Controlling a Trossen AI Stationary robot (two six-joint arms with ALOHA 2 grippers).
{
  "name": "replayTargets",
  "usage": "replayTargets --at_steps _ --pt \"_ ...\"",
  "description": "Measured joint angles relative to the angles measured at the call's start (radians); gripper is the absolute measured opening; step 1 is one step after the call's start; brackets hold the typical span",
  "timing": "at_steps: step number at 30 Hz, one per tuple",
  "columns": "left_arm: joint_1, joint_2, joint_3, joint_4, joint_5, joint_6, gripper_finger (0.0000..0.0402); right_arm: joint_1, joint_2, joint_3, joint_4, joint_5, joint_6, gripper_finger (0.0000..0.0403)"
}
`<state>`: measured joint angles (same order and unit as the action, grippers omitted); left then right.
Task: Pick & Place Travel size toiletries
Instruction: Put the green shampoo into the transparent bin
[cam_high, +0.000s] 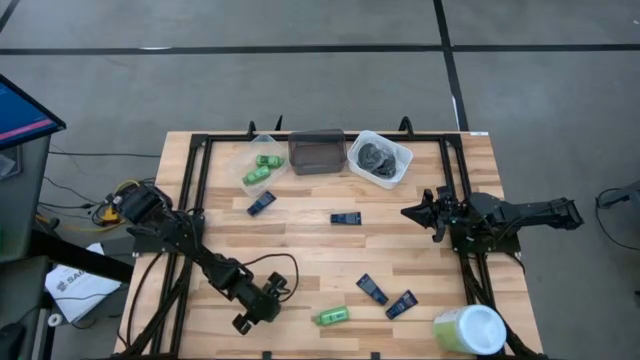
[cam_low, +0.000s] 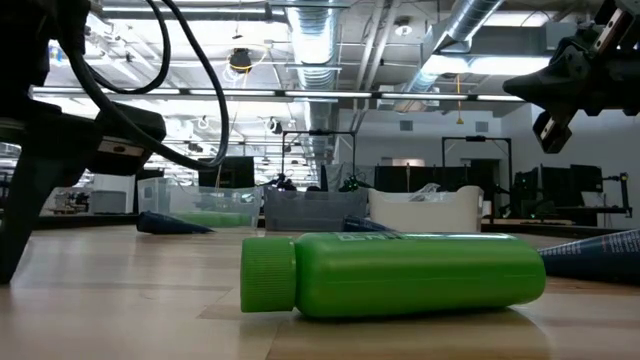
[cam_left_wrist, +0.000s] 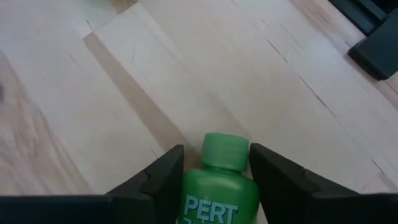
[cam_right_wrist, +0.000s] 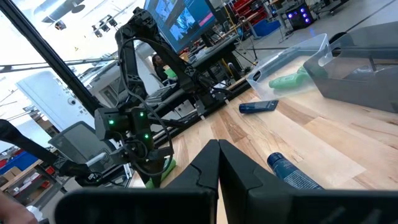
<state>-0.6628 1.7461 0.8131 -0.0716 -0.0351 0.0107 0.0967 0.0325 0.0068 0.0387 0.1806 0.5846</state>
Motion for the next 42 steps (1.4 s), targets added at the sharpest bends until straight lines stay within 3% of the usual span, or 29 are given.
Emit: replayTargets --at_steps 11,19,25,30,36,42 --pt "0.065 -0.080 -0.002 -0.124 -0.122 -0.070 0.0164 0.000 0.000 0.000 0.000 0.000 0.000 0.0000" --pt "0.204 -0.275 -0.002 -0.235 -0.356 -0.074 0.0166 0.000 0.000 0.000 0.000 0.000 0.000 0.0000" --pt "0.414 -0.465 -0.013 -0.273 -0.474 -0.056 0.0167 0.000 0.000 0.000 0.000 0.000 0.000 0.0000" --pt "0.645 -0.611 -0.048 -0.271 -0.498 -0.011 0.0167 0.000 0.000 0.000 0.000 0.000 0.000 0.0000" --pt "0.920 -0.711 -0.108 -0.265 -0.486 0.017 0.0167 0.000 0.000 0.000 0.000 0.000 0.000 0.0000" --pt "1.155 -0.714 -0.186 -0.196 -0.365 0.032 0.0168 0.000 0.000 0.000 0.000 0.000 0.000 0.0000"
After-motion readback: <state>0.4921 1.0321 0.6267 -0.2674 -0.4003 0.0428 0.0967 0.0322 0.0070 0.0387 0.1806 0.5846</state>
